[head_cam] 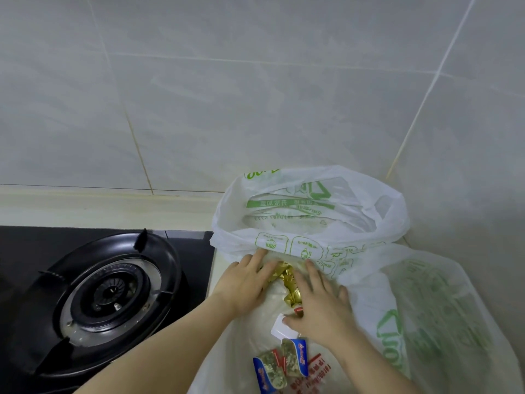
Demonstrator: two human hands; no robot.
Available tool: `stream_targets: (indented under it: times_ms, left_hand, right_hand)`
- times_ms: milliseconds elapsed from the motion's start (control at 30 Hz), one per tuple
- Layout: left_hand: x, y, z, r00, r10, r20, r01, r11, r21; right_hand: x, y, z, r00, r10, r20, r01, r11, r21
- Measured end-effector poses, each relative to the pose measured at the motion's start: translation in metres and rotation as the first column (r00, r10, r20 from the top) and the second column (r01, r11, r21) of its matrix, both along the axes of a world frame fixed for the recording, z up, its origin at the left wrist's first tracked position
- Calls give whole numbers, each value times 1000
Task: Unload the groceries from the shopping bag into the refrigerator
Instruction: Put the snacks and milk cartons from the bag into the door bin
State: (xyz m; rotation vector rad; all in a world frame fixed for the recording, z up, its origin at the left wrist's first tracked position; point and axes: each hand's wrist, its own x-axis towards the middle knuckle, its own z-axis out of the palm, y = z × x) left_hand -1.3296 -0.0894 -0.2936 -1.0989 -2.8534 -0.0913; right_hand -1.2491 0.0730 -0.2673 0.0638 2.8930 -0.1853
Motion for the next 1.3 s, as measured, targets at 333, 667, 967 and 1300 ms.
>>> stream_targets:
  times_ms: [333,667,967,1300]
  left_hand:
    - [4,-1,20,997,13,-70,-26,983,-183]
    - [33,-13,21,983,27,-181,-41,996,-77]
    - [47,-15,22,983,178,40,-172,978,-120]
    - [45,-8,9,944,330,-18,-325,918,-227]
  right_hand:
    - [1,5,-5,993,-17,-117,18,1000,9]
    - [14,-1,6,994,13,-113,-12,1000,10]
    - [30,-5,8,997,48,-61,-47,999,19]
    - [25,-15,7,996,-56,-68,62,995,78]
